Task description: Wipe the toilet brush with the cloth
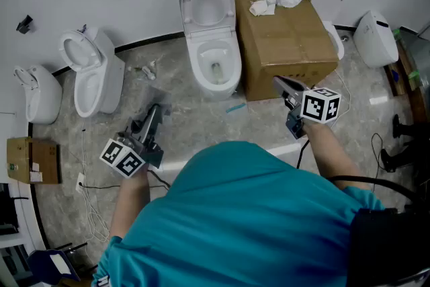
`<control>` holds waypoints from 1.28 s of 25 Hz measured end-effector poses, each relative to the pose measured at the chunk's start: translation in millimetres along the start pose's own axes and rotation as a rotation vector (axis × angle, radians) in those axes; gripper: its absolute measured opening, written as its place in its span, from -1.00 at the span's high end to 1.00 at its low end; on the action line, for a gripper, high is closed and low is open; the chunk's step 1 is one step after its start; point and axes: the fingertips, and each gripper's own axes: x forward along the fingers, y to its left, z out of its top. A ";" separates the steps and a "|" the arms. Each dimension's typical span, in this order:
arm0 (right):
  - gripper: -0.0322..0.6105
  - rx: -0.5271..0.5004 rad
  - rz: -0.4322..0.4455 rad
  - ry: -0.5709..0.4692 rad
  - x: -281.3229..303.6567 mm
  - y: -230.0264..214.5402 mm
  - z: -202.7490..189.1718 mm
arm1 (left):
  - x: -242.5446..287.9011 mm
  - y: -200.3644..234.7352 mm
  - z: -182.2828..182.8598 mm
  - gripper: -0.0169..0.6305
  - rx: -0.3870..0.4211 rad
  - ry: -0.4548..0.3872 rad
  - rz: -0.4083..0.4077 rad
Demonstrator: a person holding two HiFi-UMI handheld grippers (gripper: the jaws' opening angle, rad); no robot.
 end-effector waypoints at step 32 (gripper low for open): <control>0.89 0.086 0.148 0.051 -41.3 -103.9 16.1 | 91.9 -74.3 -39.9 0.88 -0.002 0.062 0.085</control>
